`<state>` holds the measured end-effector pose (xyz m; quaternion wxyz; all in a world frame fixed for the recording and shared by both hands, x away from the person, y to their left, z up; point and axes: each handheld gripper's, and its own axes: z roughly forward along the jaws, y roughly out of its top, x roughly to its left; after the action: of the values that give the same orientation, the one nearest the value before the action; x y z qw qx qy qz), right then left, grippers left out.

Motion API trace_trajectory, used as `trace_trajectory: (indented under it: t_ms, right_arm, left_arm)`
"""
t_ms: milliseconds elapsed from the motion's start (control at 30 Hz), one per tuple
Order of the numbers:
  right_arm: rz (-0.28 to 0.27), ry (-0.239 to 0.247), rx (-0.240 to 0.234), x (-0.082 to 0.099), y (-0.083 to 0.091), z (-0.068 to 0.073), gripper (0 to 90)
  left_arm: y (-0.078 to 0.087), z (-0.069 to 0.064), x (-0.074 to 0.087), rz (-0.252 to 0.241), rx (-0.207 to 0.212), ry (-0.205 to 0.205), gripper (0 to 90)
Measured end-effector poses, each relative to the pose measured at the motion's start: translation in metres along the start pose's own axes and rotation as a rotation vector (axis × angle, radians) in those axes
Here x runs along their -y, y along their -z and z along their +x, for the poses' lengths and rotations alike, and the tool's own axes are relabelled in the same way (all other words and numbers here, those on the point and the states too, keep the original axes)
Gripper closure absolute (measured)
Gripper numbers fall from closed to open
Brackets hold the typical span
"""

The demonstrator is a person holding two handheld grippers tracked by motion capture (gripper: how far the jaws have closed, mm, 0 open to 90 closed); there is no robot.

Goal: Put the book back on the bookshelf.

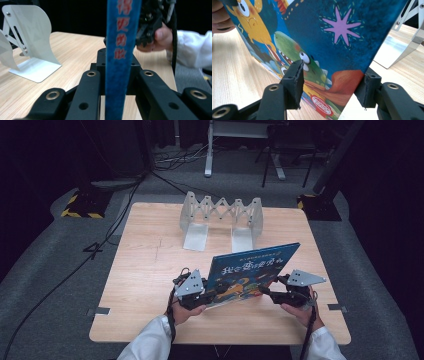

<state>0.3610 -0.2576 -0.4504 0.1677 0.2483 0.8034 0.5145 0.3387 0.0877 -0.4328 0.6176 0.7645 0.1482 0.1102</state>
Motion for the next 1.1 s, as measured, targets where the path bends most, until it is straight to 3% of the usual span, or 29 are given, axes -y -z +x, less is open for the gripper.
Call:
trace_trajectory:
  t_ms: [200, 267, 333, 433, 533, 633, 700, 833, 967, 1000, 1100]
  right_arm:
    - [0.032, 0.029, 0.001, 0.000, -0.007, 0.005, 50.0]
    - [0.029, 0.019, -0.006, 0.000, -0.007, 0.004, 50.0]
    - [0.034, 0.001, -0.010, 0.002, -0.008, 0.003, 50.2]
    - [0.071, -0.006, 0.027, 0.008, -0.011, 0.001, 53.4]
    - [0.120, -0.013, 0.034, 0.019, -0.014, 0.000, 45.6]
    - [0.133, -0.034, 0.044, 0.028, -0.008, -0.003, 42.1]
    - [0.105, -0.075, 0.052, 0.033, -0.001, -0.007, 41.4]
    - [0.100, -0.123, 0.104, 0.042, 0.011, -0.012, 40.8]
    - [0.120, -0.129, 0.140, 0.050, 0.020, -0.014, 41.0]
    - [0.124, -0.134, 0.176, 0.055, 0.027, -0.016, 42.7]
    - [0.118, -0.173, 0.177, 0.060, 0.031, -0.019, 42.9]
  left_arm:
    - [0.002, 0.002, -0.005, -0.010, -0.009, -0.006, 77.0]
    - [0.003, 0.001, -0.005, -0.008, -0.002, -0.005, 77.5]
    - [0.004, 0.001, -0.006, -0.002, 0.031, -0.015, 81.0]
    - [0.004, 0.000, -0.005, -0.004, 0.014, -0.007, 82.6]
    - [0.006, 0.001, -0.006, 0.004, 0.001, -0.016, 82.8]
    - [0.007, 0.000, -0.009, 0.006, -0.029, -0.023, 82.7]
    - [0.007, 0.000, -0.010, 0.011, -0.033, -0.018, 82.8]
    - [0.008, -0.002, -0.013, 0.018, -0.052, -0.030, 82.8]
    - [0.009, -0.002, -0.017, 0.029, -0.073, -0.050, 82.8]
    - [0.008, -0.002, -0.019, 0.035, -0.075, -0.056, 82.9]
    - [0.008, -0.003, -0.022, 0.045, -0.088, -0.065, 82.9]
